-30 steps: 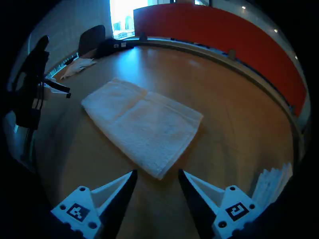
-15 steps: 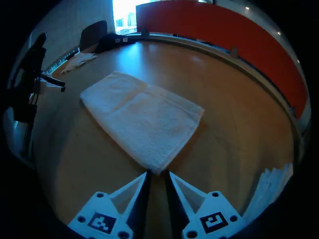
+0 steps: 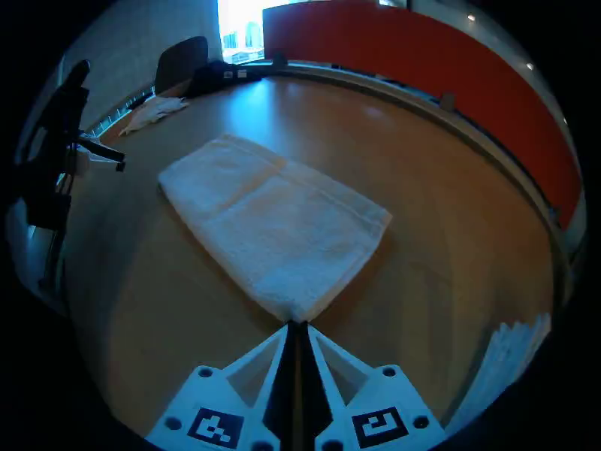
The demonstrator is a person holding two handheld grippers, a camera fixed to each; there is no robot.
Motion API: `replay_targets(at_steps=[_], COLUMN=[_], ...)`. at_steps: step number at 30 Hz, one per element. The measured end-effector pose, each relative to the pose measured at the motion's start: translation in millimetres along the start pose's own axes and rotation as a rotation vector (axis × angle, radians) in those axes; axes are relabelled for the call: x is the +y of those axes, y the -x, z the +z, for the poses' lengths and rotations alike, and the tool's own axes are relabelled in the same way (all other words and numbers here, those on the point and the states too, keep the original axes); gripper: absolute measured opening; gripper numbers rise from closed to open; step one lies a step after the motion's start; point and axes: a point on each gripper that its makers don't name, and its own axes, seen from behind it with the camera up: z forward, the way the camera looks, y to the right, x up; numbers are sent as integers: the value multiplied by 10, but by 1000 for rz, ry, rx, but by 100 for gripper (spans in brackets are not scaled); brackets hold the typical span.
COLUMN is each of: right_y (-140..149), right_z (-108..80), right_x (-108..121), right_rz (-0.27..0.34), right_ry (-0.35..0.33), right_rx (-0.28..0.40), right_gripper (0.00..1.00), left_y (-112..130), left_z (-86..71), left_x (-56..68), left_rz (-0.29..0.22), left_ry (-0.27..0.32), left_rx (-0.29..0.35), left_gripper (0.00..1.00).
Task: Fold towel
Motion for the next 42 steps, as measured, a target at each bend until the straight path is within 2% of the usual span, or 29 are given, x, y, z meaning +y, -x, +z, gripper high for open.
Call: replay_targets(at_steps=[7,23,27,34,42], right_y=[-314,-1483,-1614,-1678,-1866], right_z=[-114,-379,-380,-321,-159], right_x=[-38,-267,-318,-393,-621], right_rz=[-20,-147,-161,-181,-228], right_ry=[5,-3,-11,-21,-58], right_rx=[54,224,237,230,223], right_gripper=[11,9,9,9,8], left_y=[4,-52,-66,-89,-151], left_z=[-64,-204,-228,-276,-363], left_x=[-69,-179,-191,-234,-288], left_rz=[-8,-26,-28,-30,-16], left_ry=[-10,-19,-17,-16,-19], left_rx=[4,30,36,46,69], left_gripper=[76,76,76,76,76])
